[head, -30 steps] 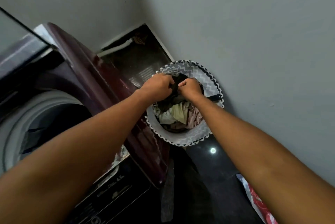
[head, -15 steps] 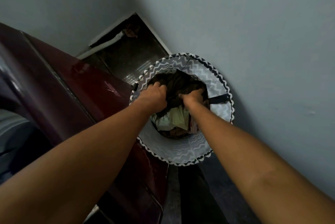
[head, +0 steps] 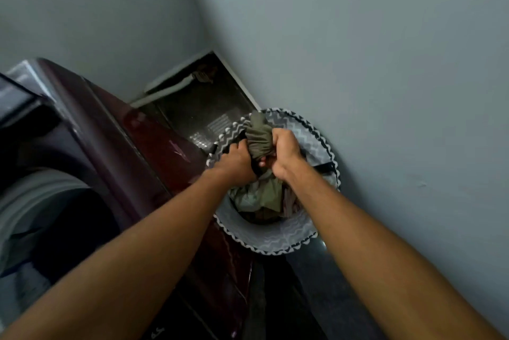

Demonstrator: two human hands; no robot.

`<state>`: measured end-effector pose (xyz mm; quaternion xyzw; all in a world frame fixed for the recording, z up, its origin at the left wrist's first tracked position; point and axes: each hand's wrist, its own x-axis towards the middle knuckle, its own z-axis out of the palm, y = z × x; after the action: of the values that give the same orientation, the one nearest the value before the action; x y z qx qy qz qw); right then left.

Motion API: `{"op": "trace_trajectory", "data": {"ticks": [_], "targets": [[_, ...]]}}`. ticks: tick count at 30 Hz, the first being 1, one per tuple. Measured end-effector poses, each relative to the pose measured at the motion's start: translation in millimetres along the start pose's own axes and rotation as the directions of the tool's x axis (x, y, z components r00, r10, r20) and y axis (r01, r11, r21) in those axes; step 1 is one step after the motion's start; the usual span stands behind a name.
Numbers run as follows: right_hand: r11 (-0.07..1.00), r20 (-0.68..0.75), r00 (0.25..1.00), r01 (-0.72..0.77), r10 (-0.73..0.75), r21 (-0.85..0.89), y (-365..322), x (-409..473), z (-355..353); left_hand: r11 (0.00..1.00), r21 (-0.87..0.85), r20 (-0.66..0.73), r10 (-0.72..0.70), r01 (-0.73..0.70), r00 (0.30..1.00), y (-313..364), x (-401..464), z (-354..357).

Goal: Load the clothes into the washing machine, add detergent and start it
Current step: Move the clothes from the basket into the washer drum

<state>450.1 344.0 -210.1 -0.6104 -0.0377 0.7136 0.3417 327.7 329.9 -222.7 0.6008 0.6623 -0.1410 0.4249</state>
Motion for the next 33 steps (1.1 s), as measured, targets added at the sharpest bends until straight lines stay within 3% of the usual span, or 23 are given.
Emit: {"op": "trace_trajectory", "data": {"ticks": [2, 5, 8, 12, 15, 19, 24, 28, 33], "targets": [[0.997, 0.162, 0.987, -0.024, 0.012, 0.073, -19, -31, 12, 0.986, -0.159, -0.107, 0.024, -0.040, 0.994, 3, -16, -7], [0.984, 0.396, 0.918, -0.060, -0.011, 0.166, -46, -68, 22, 0.911, -0.337, -0.342, 0.116, -0.237, 0.933, 6, -41, -23], [0.975, 0.554, 0.832, -0.101, -0.025, 0.196, -57, -92, 37, 0.817, -0.482, -0.436, 0.090, -0.317, 0.896, 12, -84, -44], [0.997, 0.510, 0.858, 0.019, -0.057, 0.079, -64, -114, 59, 0.710, -0.609, -0.510, -0.009, -0.354, 0.860, -1, -132, -67], [0.992, 0.402, 0.910, 0.121, -0.096, -0.037, -62, -124, 75, 0.697, -0.610, -0.570, -0.054, -0.378, 0.820, -16, -162, -85], [0.952, 0.459, 0.885, 0.209, -0.085, -0.226, -47, -145, 94, 0.710, -0.571, -0.655, -0.090, -0.413, 0.750, -34, -198, -106], [0.806, 0.547, 0.833, 0.376, -0.079, -0.457, -21, -169, 121, 0.756, -0.473, -0.759, -0.090, -0.451, 0.644, -61, -237, -120], [0.795, 0.584, 0.811, 0.339, 0.024, -0.503, 1, -192, 150, 0.830, -0.403, -0.756, -0.066, -0.384, 0.652, -96, -264, -129], [0.766, 0.613, 0.784, 0.333, 0.098, -0.549, 30, -215, 191, 0.857, -0.405, -0.779, -0.141, -0.318, 0.611, -142, -299, -135]]}}
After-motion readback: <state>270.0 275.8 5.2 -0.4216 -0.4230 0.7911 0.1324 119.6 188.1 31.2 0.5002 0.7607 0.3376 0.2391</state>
